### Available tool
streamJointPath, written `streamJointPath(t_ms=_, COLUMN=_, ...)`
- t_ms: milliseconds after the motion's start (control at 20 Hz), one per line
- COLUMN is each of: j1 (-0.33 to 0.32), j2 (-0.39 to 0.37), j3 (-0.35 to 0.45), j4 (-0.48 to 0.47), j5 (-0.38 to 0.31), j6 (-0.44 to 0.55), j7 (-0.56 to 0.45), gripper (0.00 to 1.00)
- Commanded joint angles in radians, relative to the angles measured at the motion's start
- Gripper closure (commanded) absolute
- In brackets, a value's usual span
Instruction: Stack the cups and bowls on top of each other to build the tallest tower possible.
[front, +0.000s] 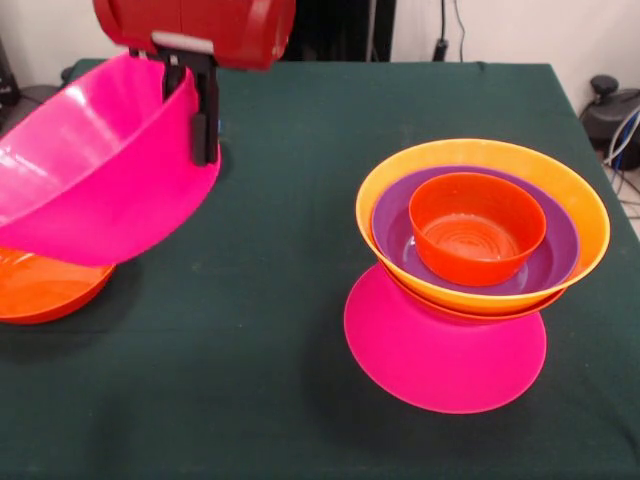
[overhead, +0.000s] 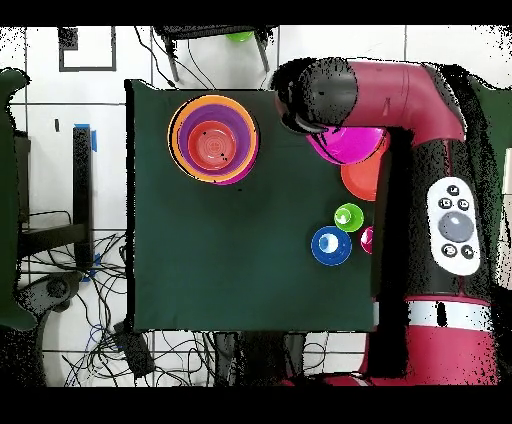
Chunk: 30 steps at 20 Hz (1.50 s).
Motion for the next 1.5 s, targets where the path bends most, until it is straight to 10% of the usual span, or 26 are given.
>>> streamJointPath(t_ms=50, j1=0.065, j2=-0.041, j3=0.076, j4=-0.070, j5=0.002, j6=0.154, j7=-0.203, gripper=1.00)
streamJointPath(t_ms=800, j1=0.214, j2=-0.052, j3=0.033, j4=-0.076, j5=0.070, j6=0.143, j7=-0.025, gripper=1.00)
streamJointPath(t_ms=1500, j1=0.414, j2=-0.073, j3=-0.115, j4=-0.093, j5=0.000, j6=0.226, j7=0.078, gripper=1.00)
